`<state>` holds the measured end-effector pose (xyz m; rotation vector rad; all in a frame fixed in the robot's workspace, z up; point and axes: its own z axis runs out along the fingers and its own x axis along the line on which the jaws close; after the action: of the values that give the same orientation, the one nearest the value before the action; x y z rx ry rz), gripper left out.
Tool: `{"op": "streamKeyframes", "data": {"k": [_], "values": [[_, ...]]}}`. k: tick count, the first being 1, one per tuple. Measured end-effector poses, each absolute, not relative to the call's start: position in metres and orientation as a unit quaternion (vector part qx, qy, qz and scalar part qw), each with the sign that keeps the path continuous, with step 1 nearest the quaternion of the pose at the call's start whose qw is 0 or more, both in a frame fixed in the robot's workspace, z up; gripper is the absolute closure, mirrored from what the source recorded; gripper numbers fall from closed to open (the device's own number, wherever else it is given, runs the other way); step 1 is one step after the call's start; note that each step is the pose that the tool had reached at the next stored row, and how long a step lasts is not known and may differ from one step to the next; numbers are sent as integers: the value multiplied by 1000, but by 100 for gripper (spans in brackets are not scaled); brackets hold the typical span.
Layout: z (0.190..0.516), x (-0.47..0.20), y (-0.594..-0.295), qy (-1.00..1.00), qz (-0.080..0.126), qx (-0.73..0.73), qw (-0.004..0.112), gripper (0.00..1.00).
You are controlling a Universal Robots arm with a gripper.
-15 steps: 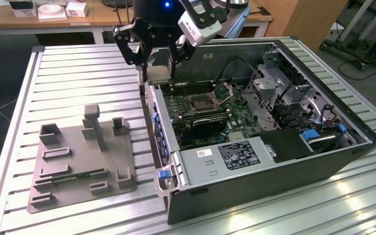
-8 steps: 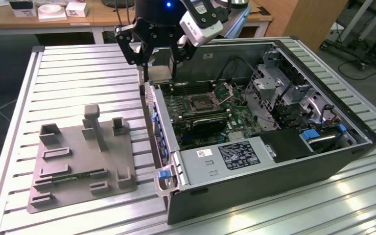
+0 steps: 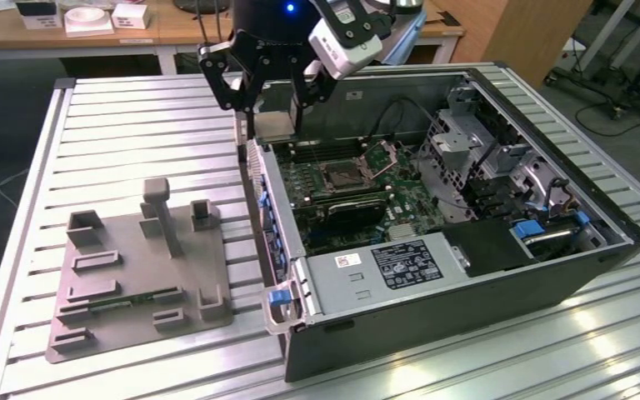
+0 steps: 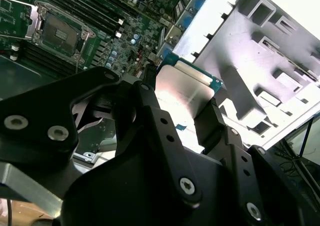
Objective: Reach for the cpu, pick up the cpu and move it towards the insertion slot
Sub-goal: 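Pick up the cpu and move it towards the insertion slot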
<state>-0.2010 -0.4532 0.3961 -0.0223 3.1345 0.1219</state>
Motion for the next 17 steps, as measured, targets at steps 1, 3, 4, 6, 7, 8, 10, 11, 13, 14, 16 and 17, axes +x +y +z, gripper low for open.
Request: {"op": "streamKeyframes", "data": {"k": [1,3,4,6,7,8,10,11,13,14,16,17], "values": [[396,-201,-453,999,39,-7,2,45],[396,-200,-453,999,39,-7,2,45],[396,-200,-453,999,39,-7,2,45],[396,-199,-453,999,39,-7,2,45],[396,-199,-453,999,39,-7,2,45],[396,-198,-453,999,39,-7,2,45],[396,-198,-453,999,39,-7,2,45],[396,-197,-453,999,39,-7,2,45],[396,-196,-453,999,39,-7,2,45],[396,-195,-453,999,39,-7,2,45],[396,-193,-453,999,39,-7,2,45],[396,-192,-453,999,39,-7,2,45]]}}
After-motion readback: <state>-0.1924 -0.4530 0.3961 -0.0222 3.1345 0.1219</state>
